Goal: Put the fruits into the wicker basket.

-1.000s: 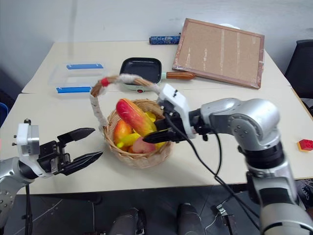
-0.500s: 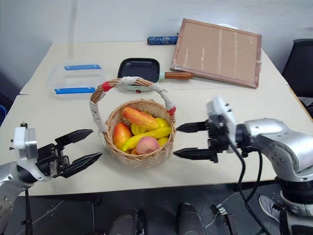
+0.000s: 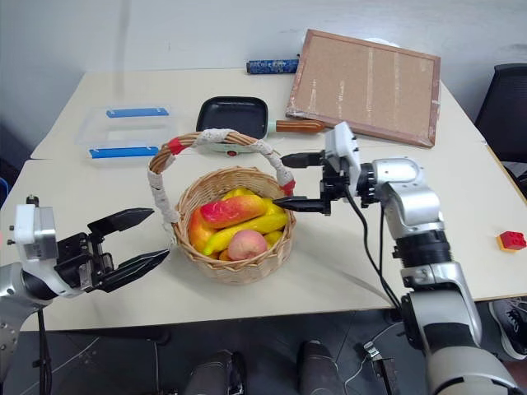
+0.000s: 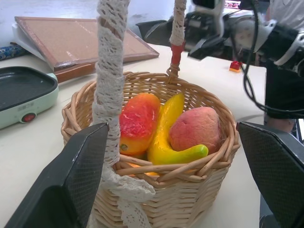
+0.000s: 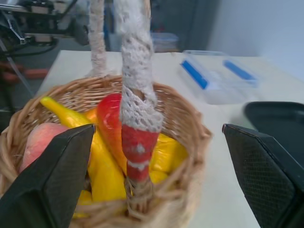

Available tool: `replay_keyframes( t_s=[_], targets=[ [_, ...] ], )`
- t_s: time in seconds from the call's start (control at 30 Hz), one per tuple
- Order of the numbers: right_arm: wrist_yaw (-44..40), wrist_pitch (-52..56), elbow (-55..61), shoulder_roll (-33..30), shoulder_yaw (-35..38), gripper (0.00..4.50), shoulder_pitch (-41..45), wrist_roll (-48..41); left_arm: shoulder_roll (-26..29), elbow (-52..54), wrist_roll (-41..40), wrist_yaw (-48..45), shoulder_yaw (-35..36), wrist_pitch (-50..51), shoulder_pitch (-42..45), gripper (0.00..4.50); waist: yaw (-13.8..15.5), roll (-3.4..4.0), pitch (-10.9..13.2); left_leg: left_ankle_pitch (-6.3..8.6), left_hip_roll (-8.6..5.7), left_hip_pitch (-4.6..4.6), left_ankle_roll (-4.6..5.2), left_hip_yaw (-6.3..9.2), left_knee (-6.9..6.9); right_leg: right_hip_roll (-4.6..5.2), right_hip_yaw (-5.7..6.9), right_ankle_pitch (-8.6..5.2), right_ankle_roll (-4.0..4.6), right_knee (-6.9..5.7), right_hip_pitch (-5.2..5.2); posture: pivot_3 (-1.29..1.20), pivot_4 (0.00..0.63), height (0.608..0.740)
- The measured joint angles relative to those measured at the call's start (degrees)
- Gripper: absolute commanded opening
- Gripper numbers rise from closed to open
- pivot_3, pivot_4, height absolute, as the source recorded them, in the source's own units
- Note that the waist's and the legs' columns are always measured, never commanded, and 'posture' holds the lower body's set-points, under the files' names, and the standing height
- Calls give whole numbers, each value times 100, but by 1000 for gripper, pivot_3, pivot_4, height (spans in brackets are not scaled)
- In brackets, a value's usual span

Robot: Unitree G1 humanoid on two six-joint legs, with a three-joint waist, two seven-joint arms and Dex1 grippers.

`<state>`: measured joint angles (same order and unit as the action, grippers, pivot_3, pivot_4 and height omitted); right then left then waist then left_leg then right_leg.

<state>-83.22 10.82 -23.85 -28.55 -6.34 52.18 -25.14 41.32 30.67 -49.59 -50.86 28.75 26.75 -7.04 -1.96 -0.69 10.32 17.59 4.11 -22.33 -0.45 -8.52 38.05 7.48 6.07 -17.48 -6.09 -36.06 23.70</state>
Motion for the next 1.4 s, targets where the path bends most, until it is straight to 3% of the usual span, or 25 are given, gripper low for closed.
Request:
replay_keyframes(
  t_s=[0.13,0.4,0.6,0.7,0.83,0.93,1.03,1.23,1.4],
  targets=[
    [-491,106,-323,49,-204,2942,416,43,0,5,-5,8,-12,12,-34,4500,34,0,0,3,-2,-3,4,3,3,3,5,2,-4,3,-3,0,150,740],
    [-554,204,-404,-93,-451,257,480,32,2,41,-12,34,-10,35,-67,4500,21,0,0,2,-1,-1,0,6,11,5,3,2,-4,5,0,0,150,740],
    [-429,750,844,-822,72,192,-606,-409,-3,87,4,26,-177,12,22,4500,109,0,0,8,-10,-5,3,10,9,14,10,2,-4,8,-2,0,150,740],
    [199,1549,1824,-1399,933,192,-1466,-866,-4,37,15,14,-369,9,243,4500,184,0,0,14,-10,-7,6,12,11,16,8,4,-7,10,0,0,150,740],
    [1407,2240,2756,-1669,2435,192,-2375,-1368,-11,-170,38,-89,-813,6,930,4500,190,0,1,13,-10,-1,5,9,17,15,7,4,-7,18,-2,0,150,740],
    [2369,2549,2961,-1855,3603,192,-2956,-1438,-73,-555,107,-162,-1093,-5,1436,4500,203,0,0,8,-13,1,7,2,17,14,5,4,-7,20,-7,0,150,740],
    [3076,2684,2837,-1871,4212,192,-3211,-1394,-213,-957,267,-236,-1378,-46,1769,4500,166,1,0,4,-14,11,12,-3,15,13,-9,4,-6,19,-8,0,150,740],
    [3716,2140,1516,-1890,4120,192,-3246,-644,-400,-1758,675,-649,-1908,-325,2518,4500,139,2,0,-1,-14,12,11,-37,13,9,-11,4,-7,18,-5,0,150,740],
    [3649,1554,548,-1895,3754,192,-2624,-382,-464,-2016,838,-807,-2027,-427,2731,4500,32,4,1,-6,-13,16,11,-41,12,9,-15,5,-9,14,-6,0,150,740]
  ],
)
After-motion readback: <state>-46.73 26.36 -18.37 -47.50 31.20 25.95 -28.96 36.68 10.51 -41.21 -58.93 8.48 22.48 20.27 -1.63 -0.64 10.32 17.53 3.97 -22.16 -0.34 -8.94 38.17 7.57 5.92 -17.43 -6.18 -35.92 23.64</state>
